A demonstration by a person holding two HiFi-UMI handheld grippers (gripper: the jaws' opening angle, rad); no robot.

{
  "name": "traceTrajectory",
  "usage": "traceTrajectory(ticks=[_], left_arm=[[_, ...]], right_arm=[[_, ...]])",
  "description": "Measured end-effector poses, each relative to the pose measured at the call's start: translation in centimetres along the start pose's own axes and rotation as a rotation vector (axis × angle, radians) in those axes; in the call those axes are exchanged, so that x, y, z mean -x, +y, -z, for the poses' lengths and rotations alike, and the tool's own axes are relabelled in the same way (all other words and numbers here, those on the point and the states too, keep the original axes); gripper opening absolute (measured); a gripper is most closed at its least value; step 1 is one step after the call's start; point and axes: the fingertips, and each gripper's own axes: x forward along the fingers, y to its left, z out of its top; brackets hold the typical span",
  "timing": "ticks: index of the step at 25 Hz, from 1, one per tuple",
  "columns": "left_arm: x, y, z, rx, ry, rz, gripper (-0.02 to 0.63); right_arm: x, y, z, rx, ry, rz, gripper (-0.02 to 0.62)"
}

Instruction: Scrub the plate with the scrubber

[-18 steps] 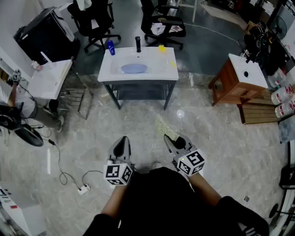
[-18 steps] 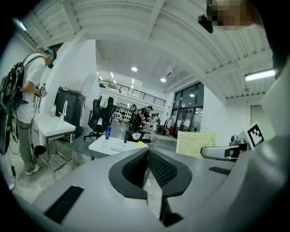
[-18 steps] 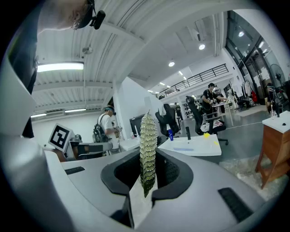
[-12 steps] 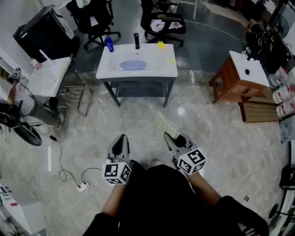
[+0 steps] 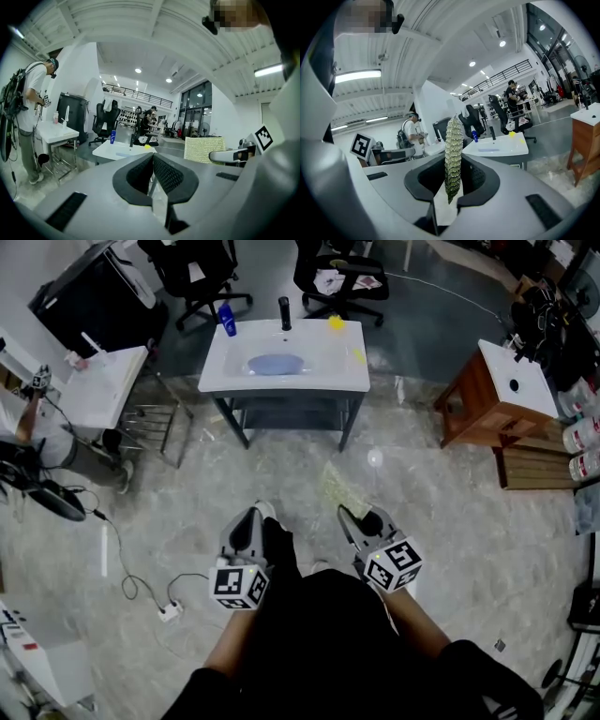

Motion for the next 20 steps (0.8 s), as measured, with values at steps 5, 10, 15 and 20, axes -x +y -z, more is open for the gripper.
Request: traceTrajectory(ticks=[5,10,15,20], left_arm=[[-3.0,2.8,0.0,0.024,0.001,0.001,0.005],[-7.7,6.5,-1.7,0.033,-0.005,-0.007,0.005],[-12.9,11.6,-3.2,0.077,0.008,-0.021,0.005],[-17.7,17.7,-5.1,0.166,0.033,-0.006,0.005]], right_arm=[[-3.1,-0.7,0.2,-0.031,0.01,-0.016,0.061],[-8.2,-2.6,-1.1,-0.03,0.042,-0.016,0.061],[-16.4,-4.1,-3.3,-0.029,0.073,-0.049,0.061],[-25.3,-4.6,-5.4,-0.039,0.11,-0.071,0.061]])
